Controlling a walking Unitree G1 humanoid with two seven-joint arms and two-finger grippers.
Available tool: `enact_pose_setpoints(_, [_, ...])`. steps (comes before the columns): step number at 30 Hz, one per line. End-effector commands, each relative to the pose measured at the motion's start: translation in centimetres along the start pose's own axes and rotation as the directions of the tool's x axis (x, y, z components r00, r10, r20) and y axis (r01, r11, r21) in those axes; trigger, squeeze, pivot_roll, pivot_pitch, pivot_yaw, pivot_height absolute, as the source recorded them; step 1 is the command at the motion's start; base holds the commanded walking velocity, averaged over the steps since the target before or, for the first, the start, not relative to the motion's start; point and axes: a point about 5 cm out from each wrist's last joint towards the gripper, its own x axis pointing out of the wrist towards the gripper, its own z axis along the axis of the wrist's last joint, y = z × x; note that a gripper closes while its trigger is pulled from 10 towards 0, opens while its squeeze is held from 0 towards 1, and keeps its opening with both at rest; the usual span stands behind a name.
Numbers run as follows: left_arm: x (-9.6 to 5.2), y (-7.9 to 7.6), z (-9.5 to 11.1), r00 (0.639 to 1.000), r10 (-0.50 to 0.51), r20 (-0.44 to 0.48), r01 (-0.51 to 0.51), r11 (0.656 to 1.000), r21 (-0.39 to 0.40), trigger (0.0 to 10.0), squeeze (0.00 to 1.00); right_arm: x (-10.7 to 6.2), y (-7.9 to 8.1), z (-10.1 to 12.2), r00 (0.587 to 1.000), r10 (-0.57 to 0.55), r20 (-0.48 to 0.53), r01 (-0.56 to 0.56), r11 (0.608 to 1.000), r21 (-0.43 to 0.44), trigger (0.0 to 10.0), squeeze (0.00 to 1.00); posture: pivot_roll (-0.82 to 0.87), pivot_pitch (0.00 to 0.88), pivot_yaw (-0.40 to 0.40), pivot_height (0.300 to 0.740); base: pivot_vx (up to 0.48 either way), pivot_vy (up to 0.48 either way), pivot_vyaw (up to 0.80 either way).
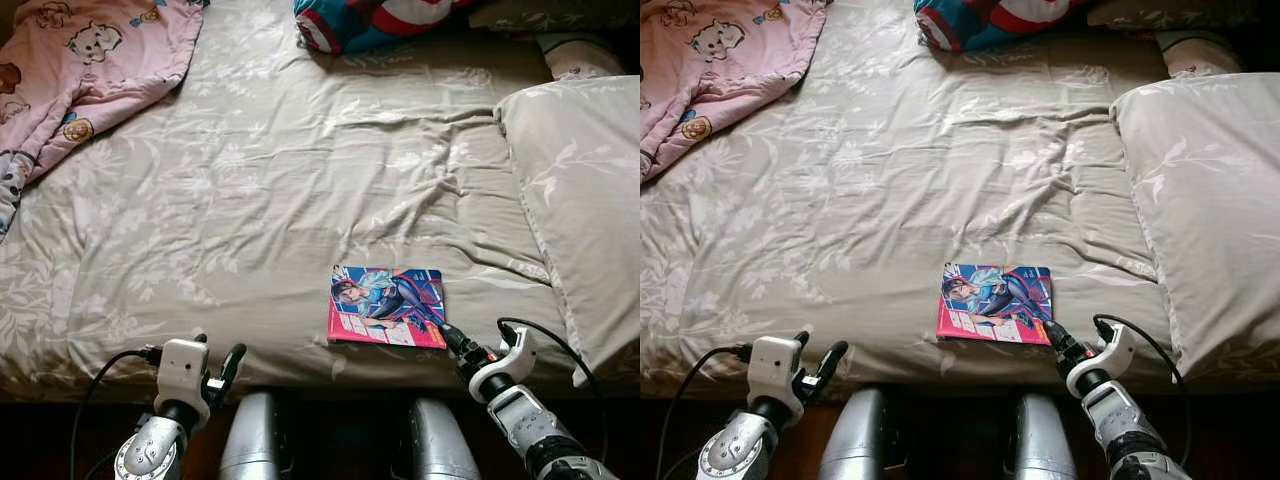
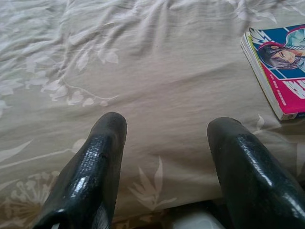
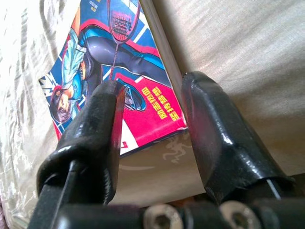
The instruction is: Clean up the room
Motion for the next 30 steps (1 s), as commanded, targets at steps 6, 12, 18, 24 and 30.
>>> enact_pose_setpoints(6, [-0.2,-0.2,-1.4,0.999,0.016,-0.05,-0.017,1.0,-0.014,10.0,0.0,-1.3,-2.0,1.1,0.982,-0.148,0.115,0.162,0.979,-0.127,10.0,0.0,0.09,0.3,0.033,0.623,0.0,0.0,0.0])
enact_pose_setpoints(12, [0.8,-0.1,-1.9,0.998,0.036,-0.059,-0.039,0.999,-0.036,10.0,0.0,-0.6,0.5,1.5,0.985,-0.007,0.171,0.083,0.894,-0.441,10.0,0.0,0.03,0.268,0.019,0.623,0.0,0.0,0.0])
enact_pose_setpoints(18, [1.9,-0.7,-2.5,0.997,0.038,-0.071,-0.042,0.997,-0.06,10.0,0.0,-1.3,0.1,-2.5,0.986,-0.028,0.161,0.097,0.895,-0.436,10.0,0.0,0.03,0.228,0.01,0.652,0.0,0.0,0.0])
enact_pose_setpoints(24, [2.1,-0.4,-5.0,0.985,0.043,-0.165,-0.057,0.995,-0.079,10.0,0.0,-3.1,-2.5,-6.6,0.981,-0.186,0.047,0.188,0.883,-0.431,10.0,0.0,0.02,0.188,0.004,0.692,0.0,0.0,0.0])
enact_pose_setpoints(30, [2.2,1.0,-6.1,0.969,0.062,-0.24,-0.066,0.998,-0.008,10.0,0.0,-4.0,-3.7,-7.7,0.961,-0.277,-0.008,0.24,0.847,-0.474,10.0,0.0,0.0,0.159,-0.001,0.722,0.0,0.0,0.0])
